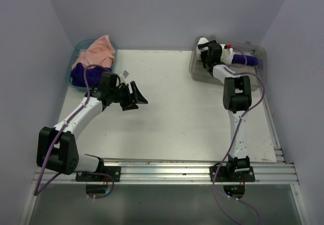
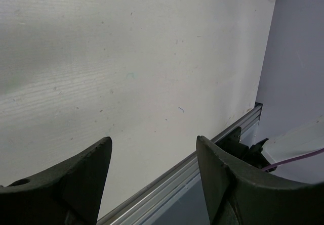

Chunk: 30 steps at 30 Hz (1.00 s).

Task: Roll the towels
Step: Place the rolled towel into the container

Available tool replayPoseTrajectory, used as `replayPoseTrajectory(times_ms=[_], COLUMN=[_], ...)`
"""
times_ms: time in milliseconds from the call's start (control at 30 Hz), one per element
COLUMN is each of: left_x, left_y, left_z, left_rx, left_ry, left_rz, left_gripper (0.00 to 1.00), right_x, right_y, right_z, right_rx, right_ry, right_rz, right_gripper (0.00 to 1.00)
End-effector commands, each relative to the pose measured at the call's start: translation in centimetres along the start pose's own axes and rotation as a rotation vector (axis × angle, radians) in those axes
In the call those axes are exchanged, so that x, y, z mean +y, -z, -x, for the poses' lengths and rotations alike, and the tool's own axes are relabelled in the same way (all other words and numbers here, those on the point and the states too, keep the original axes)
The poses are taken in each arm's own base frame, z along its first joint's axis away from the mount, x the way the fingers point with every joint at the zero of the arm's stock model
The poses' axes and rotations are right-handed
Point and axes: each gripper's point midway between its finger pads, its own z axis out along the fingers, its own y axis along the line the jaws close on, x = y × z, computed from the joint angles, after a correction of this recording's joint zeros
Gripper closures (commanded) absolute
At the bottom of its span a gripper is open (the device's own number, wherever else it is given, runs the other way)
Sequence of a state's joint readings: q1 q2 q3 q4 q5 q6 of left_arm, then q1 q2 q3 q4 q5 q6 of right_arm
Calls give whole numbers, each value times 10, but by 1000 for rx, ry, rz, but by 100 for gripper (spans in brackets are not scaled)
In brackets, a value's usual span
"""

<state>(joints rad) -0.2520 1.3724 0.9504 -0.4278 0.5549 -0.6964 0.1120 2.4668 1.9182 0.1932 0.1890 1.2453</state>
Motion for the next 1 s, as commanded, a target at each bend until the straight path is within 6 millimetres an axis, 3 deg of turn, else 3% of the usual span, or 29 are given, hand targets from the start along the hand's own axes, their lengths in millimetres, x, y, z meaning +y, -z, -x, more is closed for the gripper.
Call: replayPoseTrajectory(times_ms=[0, 300, 633, 967], left_x=[-13, -14, -15, -13], left_y=[5, 6, 5, 5], left_z=[1, -2, -3, -9], left_rx=[-23, -25, -21, -22], left_ry=[-25, -24, -29, -25], left_rz=[-49, -64, -77, -94], left_gripper=[28, 28, 28, 28], right_x=[22, 12, 36, 31], right_y=[17, 23, 31, 37], right_z=[13, 18, 25, 16], right_rx=[20, 40, 84, 180], right_ry=[-25, -6, 69, 84], right_rz=[23, -19, 30, 21], right_gripper=[2, 2, 1, 1])
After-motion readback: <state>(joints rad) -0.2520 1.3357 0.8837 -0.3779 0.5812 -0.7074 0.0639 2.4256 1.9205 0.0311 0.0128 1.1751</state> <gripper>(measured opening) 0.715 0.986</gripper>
